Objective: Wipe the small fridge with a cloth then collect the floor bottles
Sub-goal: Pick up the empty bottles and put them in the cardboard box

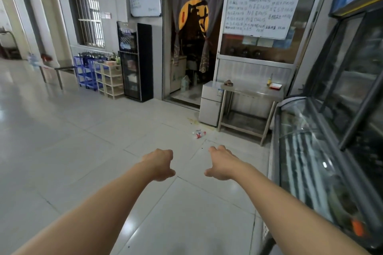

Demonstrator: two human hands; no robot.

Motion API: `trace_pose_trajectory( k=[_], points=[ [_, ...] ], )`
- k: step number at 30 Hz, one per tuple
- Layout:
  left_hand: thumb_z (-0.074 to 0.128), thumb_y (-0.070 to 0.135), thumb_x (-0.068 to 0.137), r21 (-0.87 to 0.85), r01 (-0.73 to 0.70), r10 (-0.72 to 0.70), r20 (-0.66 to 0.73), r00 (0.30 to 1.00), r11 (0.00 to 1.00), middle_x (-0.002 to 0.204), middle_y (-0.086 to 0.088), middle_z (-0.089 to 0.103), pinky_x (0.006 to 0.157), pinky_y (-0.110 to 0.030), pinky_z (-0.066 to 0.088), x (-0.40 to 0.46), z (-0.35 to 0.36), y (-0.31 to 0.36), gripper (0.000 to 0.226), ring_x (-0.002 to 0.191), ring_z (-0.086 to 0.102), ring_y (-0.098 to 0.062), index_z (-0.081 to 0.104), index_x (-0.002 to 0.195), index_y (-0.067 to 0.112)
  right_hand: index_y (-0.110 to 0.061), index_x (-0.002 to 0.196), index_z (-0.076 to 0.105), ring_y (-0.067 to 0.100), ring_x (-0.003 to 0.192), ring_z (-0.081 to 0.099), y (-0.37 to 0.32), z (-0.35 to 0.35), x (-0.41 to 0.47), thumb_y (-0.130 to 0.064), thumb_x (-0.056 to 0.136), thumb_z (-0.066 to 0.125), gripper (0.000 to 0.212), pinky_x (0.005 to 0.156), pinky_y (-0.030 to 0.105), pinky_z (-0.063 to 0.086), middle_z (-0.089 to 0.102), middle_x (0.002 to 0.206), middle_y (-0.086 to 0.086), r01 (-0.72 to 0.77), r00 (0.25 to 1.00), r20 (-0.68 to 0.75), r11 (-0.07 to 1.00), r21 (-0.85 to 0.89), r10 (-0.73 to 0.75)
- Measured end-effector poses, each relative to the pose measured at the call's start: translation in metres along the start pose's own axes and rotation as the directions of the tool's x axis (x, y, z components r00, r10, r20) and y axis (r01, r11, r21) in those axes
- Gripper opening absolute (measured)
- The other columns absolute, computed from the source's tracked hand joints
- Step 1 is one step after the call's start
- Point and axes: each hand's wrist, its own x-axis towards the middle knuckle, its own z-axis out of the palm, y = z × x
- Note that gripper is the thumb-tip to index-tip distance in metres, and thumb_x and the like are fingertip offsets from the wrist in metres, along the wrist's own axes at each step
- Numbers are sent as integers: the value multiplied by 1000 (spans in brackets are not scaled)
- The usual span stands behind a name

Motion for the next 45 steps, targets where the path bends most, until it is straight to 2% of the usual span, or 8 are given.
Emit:
trace_pose_trajectory(
  k=[7,14,22,26,37,40,45],
  points=[
    [56,40,89,22,-64,64,-2,998,998,121,-6,53,80,-30,43,136,-38,-89,47,103,56,-25,43,128,18,-16,149,17,31,132,32,-58,-14,143,-38,87,61,79,105,42,37,23,148,12,-91,995,-34,995,39,93],
    [55,40,89,58,-112,109,56,992,992,127,-7,50,88,-33,45,265,-79,-161,49,110,54,-26,43,131,18,-13,144,25,31,129,34,-102,-41,263,-38,87,61,72,102,41,39,28,143,12,-184,980,-53,979,90,190],
    [55,39,89,39,-180,177,84,981,983,125,-7,52,86,-33,45,430,-91,-194,48,109,54,-26,42,131,18,-13,146,21,31,132,31,-111,-60,435,-39,86,62,77,105,40,37,27,144,14,-235,968,-64,967,95,242],
    [55,39,90,58,-173,168,88,982,983,124,-7,52,81,-32,44,529,-105,-204,49,108,55,-26,41,132,18,-15,143,26,29,132,32,-102,-77,541,-35,86,62,71,105,38,36,30,144,11,-215,968,-98,967,135,229],
    [55,38,89,59,-176,170,94,981,983,121,-7,54,85,-34,46,793,-153,-242,46,108,55,-27,43,129,18,-16,141,30,31,131,34,-89,-133,794,-33,86,61,65,103,41,39,32,142,13,-247,966,-54,962,119,255],
    [56,39,89,62,-224,216,110,970,973,123,-7,53,88,-36,48,872,-156,-249,48,108,55,-27,43,130,18,-15,142,30,31,133,33,-83,-139,864,-34,86,62,67,104,41,38,29,146,13,-274,958,-55,953,130,283],
    [56,40,89,103,-350,336,129,933,931,128,-7,52,88,-34,44,1012,-173,-253,50,113,53,-28,41,132,20,-12,146,25,34,141,21,-70,-155,975,-34,87,62,73,111,42,31,17,153,17,-368,921,-63,913,179,383]
  ],
)
